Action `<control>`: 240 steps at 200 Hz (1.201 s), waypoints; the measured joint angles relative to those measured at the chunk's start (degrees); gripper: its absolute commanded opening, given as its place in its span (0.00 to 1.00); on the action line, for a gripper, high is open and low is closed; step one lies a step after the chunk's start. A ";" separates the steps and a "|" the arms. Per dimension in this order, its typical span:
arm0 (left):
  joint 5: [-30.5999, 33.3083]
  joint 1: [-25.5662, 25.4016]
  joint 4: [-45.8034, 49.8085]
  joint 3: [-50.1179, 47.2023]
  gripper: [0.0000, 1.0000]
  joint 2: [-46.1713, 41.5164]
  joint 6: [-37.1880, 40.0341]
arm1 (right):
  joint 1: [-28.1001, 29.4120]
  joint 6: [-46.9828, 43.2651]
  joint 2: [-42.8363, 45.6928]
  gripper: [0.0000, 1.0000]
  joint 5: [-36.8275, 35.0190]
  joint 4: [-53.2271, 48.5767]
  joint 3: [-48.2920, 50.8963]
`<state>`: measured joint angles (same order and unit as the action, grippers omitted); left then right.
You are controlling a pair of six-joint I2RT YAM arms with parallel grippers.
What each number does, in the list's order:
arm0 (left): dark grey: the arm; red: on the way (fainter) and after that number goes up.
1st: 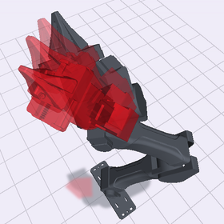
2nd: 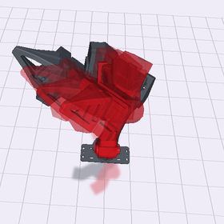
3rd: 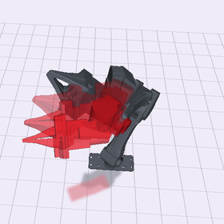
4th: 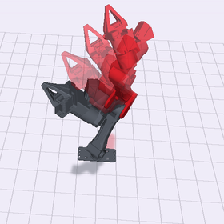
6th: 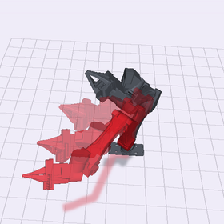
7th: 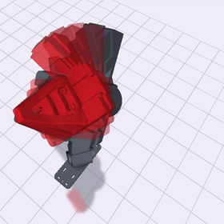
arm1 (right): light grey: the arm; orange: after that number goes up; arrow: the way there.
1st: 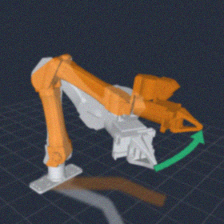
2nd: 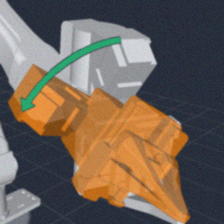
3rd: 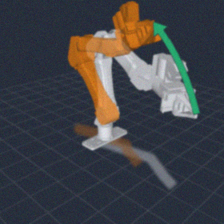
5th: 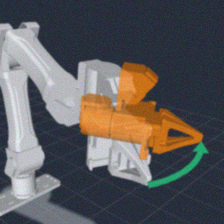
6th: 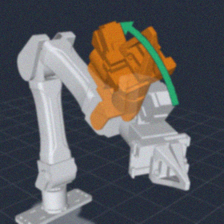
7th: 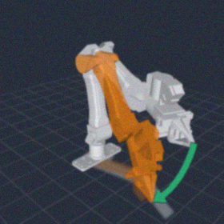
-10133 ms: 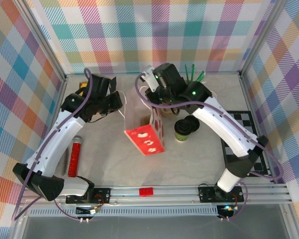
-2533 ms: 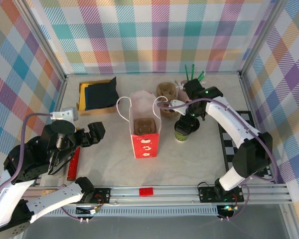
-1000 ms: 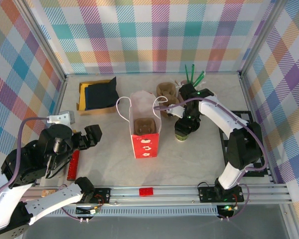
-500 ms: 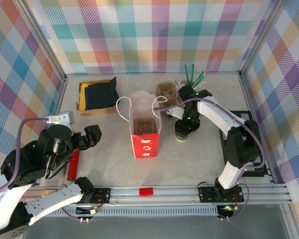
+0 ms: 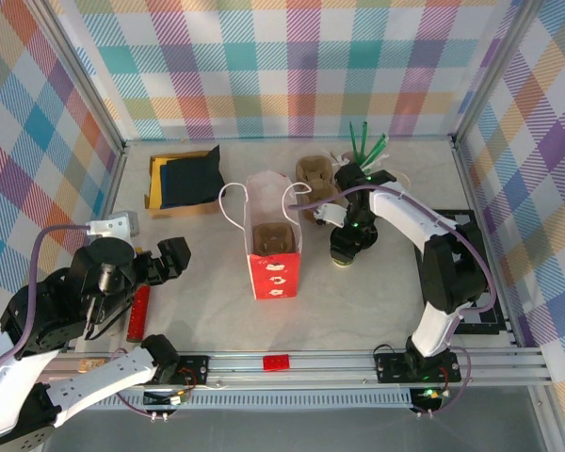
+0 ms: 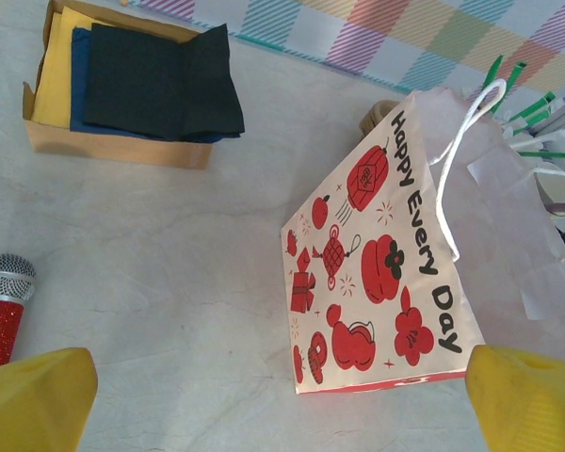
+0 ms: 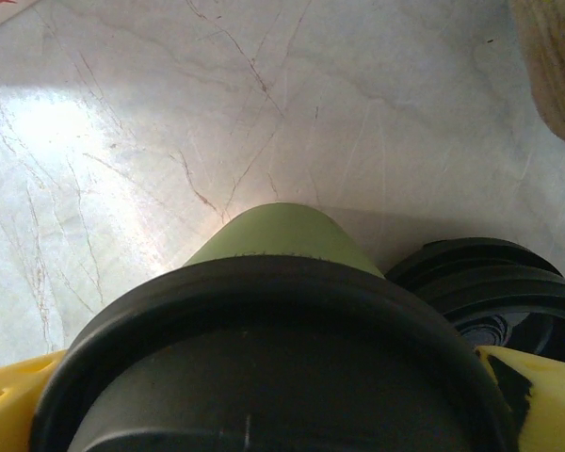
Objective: Pack the takeout coffee
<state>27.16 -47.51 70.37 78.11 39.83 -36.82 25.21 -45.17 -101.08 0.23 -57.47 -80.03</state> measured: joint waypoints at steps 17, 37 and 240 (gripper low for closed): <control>-0.02 0.00 -0.02 -0.02 1.00 0.00 0.00 | 0.26 0.35 -0.48 0.99 -0.57 0.11 0.02; 0.00 0.00 -0.04 -0.26 1.00 0.00 -0.02 | 0.55 0.92 -0.57 0.99 -1.31 1.16 0.85; 0.61 0.00 -0.04 -0.72 1.00 -0.11 0.00 | 3.04 7.80 -1.44 0.78 -7.52 7.34 4.94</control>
<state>27.77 -47.51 70.32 77.38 39.72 -36.82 28.25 -37.36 -102.52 -7.29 -50.13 -75.09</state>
